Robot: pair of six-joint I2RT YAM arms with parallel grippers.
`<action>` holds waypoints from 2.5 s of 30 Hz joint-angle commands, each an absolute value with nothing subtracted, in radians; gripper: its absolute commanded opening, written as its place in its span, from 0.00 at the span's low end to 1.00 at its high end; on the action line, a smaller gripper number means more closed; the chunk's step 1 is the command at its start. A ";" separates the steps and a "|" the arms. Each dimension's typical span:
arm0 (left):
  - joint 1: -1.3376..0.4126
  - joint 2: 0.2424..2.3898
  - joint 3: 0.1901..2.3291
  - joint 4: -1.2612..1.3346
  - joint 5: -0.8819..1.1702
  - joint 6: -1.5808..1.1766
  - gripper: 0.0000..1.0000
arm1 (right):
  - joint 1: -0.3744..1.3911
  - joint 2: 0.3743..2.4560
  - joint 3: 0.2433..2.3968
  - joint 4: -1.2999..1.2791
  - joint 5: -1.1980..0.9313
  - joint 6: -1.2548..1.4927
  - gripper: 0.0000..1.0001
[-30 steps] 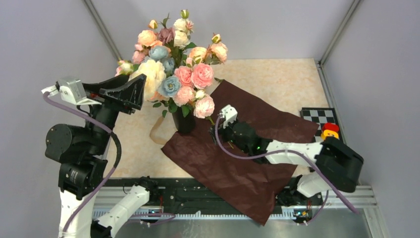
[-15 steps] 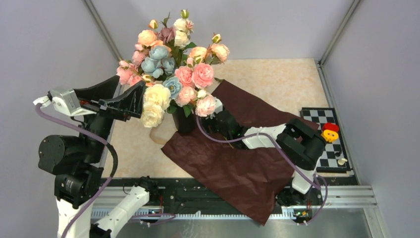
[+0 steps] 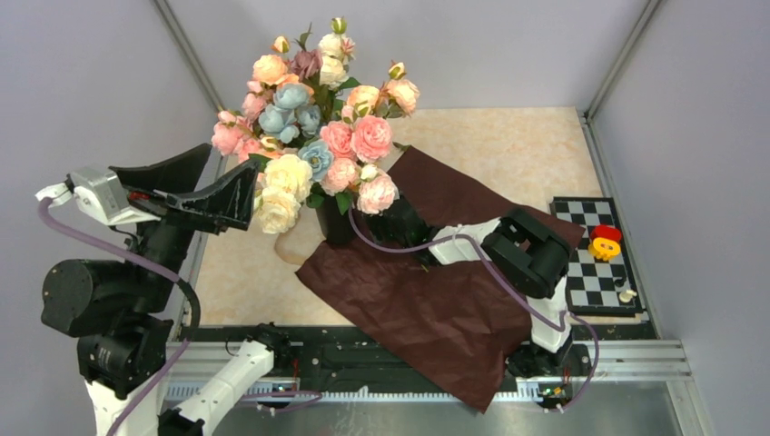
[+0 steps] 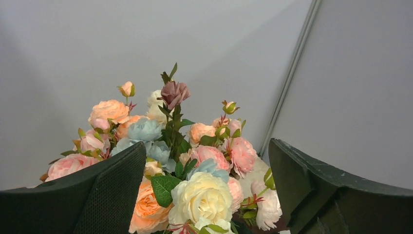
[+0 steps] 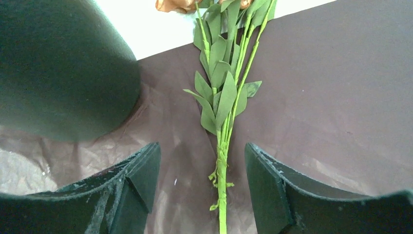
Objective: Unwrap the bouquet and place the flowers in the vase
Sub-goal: Place the fake flower in the vase, then pick up the fake flower from the wrapping paper, then insert the fake flower into the vase.
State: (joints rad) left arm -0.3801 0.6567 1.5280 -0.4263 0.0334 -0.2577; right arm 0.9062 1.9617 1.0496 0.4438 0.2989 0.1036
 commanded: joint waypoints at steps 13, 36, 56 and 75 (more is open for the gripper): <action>-0.378 0.777 1.677 -0.523 0.144 -0.249 0.99 | 0.863 1.980 1.099 0.432 0.352 0.171 0.00; -0.380 0.957 1.696 -0.382 0.450 -0.438 0.94 | 0.857 1.038 0.692 0.361 0.688 0.326 0.00; -0.602 1.197 1.799 -0.175 0.528 -0.564 0.99 | 1.006 0.987 1.092 0.515 0.147 -0.028 0.00; -0.607 1.158 1.701 -0.077 0.458 -0.551 0.52 | 1.084 1.029 1.101 0.595 -0.033 0.024 0.00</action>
